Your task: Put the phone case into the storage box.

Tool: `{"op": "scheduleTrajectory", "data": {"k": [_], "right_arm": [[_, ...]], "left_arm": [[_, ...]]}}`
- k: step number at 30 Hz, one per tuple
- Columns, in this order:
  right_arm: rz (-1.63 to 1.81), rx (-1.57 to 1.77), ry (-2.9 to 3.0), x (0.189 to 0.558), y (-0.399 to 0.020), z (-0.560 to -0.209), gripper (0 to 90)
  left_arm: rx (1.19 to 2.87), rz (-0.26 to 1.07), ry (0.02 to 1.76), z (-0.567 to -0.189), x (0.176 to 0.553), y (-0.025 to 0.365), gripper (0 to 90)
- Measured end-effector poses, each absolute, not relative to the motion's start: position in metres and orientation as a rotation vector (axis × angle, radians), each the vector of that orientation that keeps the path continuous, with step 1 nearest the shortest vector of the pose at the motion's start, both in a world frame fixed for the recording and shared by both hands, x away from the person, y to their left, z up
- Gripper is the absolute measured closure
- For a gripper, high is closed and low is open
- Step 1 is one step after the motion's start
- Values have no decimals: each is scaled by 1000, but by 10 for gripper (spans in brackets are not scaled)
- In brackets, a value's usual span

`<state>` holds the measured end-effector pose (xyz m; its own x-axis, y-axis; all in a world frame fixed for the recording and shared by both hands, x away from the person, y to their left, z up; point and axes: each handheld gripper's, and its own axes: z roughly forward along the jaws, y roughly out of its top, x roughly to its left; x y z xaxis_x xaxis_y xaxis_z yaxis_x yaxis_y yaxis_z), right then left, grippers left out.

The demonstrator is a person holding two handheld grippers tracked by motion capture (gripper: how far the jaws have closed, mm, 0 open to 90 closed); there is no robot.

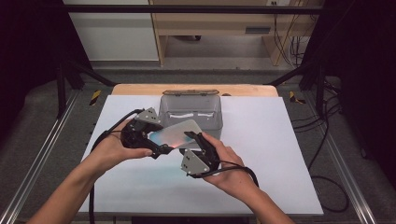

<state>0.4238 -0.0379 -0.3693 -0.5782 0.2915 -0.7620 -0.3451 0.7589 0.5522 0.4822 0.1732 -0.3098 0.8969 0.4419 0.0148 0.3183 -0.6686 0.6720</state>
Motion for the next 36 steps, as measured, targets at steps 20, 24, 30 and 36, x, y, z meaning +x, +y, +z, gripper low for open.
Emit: {"op": "scheduleTrajectory", "data": {"k": [20,24,30,36], "right_arm": [[833,-102,1995,422,-35,-371,541],[828,-113,1990,422,-34,-372,546],[821,-126,1984,422,-33,-373,564],[822,-140,1980,422,-31,-374,585]], "left_arm": [[2354,208,543,-309,482,176,174],[2354,204,543,-309,483,176,174],[2353,195,540,-310,483,176,174],[2355,188,537,-310,483,176,174]]}}
